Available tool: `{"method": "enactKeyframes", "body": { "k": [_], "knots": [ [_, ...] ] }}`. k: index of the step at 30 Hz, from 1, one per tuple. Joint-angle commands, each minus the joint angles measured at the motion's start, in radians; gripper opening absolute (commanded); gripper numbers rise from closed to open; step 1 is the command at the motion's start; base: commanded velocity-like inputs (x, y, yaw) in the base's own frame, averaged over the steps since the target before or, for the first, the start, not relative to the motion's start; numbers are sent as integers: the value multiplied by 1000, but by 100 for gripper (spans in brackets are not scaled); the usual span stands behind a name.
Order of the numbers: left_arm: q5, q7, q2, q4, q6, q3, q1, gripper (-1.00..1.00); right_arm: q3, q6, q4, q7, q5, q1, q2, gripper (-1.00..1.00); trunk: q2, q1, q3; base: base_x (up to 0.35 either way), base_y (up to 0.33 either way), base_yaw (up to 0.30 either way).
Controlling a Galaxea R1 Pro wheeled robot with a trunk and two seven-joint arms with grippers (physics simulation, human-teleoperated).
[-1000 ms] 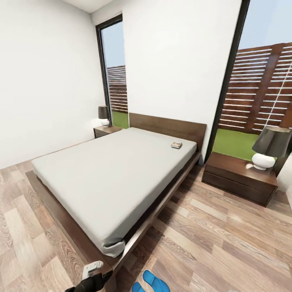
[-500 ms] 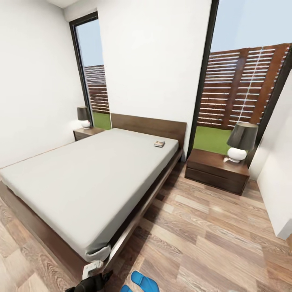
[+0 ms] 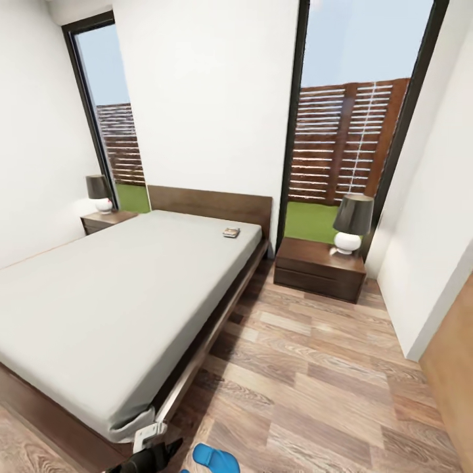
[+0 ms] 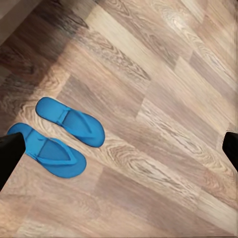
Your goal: In the bedroom, move the book from the bed onto either nightstand, and place the two sandals side by side next to the bed.
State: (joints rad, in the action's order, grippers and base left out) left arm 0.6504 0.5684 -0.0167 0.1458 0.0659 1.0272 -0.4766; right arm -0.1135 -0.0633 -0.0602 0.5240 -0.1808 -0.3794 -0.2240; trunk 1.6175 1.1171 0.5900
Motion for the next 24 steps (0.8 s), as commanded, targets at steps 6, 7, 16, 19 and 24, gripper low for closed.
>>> {"method": "enactKeyframes", "body": {
  "k": [6,7,16,19,24],
  "knots": [
    [11,3,0,0,6,7,0,100,-8,-1,2,5,0,-1,0,100,0,0,1,0,0,-286],
    [11,3,0,0,6,7,0,100,-8,-1,2,5,1,-1,0,100,0,0,1,0,0,-286],
    [11,3,0,0,6,7,0,100,-8,-1,2,5,1,-1,0,100,0,0,1,0,0,-286],
    [11,3,0,0,6,7,0,100,-8,-1,2,5,1,-1,0,100,0,0,1,0,0,-286],
    [11,2,0,0,6,7,0,100,-8,-1,2,5,1,-1,0,100,0,0,1,0,0,-286]
  ]
}}
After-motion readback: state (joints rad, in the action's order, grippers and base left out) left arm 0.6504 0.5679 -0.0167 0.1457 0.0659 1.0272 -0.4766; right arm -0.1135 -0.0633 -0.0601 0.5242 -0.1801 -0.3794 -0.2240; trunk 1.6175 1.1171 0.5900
